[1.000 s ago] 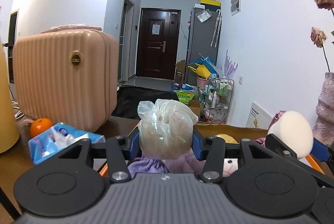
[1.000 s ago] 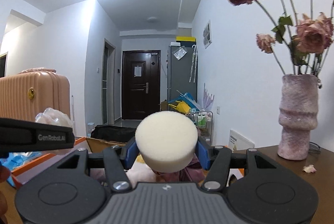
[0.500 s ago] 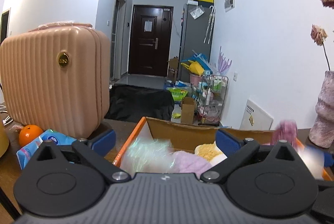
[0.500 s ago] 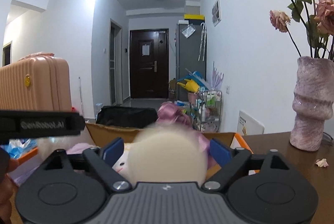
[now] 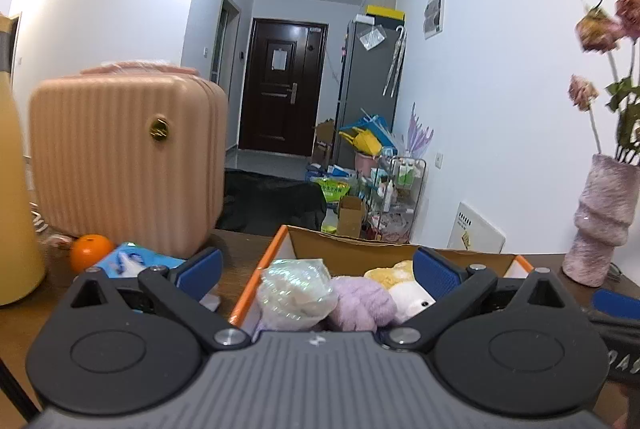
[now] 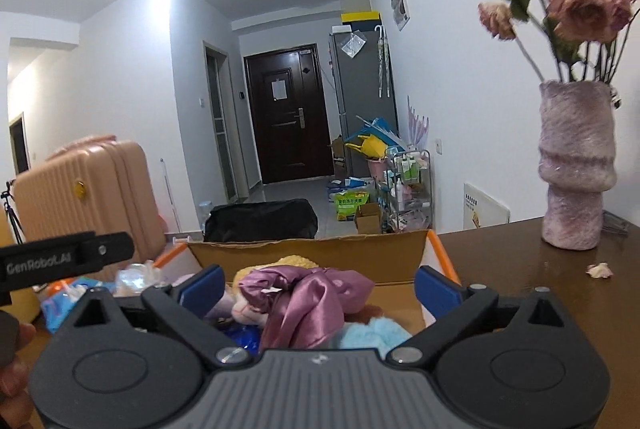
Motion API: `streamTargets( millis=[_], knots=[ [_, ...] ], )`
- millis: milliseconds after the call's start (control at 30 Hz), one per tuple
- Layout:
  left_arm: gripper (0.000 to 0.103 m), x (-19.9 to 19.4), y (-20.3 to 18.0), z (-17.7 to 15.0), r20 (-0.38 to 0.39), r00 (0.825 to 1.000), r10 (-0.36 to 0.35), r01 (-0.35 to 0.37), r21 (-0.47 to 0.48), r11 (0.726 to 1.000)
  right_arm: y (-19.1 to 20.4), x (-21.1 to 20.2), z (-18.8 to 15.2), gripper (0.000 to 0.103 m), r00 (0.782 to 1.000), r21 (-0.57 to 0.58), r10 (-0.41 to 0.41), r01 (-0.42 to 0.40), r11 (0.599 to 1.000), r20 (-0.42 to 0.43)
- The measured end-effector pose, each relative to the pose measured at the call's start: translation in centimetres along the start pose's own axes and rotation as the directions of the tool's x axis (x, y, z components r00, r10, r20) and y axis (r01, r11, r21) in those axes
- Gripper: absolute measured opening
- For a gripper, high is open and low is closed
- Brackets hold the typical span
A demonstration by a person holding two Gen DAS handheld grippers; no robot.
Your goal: Organize soft objects
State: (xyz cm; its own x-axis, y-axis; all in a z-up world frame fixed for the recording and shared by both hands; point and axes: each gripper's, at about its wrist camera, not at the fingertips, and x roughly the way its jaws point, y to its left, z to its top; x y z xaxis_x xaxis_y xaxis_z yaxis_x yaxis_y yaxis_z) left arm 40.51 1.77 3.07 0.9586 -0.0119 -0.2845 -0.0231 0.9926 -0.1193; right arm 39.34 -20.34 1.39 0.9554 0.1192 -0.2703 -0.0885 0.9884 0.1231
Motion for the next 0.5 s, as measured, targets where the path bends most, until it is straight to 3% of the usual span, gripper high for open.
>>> streamTargets(
  millis=[233,500],
  knots=[
    [0.103,-8.0,0.2,-0.4,0.061,0.998,0.001,-0.004,0.046,0.999,0.2,-8.1,0.4,0.103,0.999,-0.031,0.003,-0.002,1.0,0.042],
    [0.103,-18.4,-0.4,-1.8,0.084,0.996,-0.021,0.013,0.098,0.995,1.6,-19.2,-1.5,0.103,0.998,-0.109,0.019,-0.011,0.994,0.066]
  ],
)
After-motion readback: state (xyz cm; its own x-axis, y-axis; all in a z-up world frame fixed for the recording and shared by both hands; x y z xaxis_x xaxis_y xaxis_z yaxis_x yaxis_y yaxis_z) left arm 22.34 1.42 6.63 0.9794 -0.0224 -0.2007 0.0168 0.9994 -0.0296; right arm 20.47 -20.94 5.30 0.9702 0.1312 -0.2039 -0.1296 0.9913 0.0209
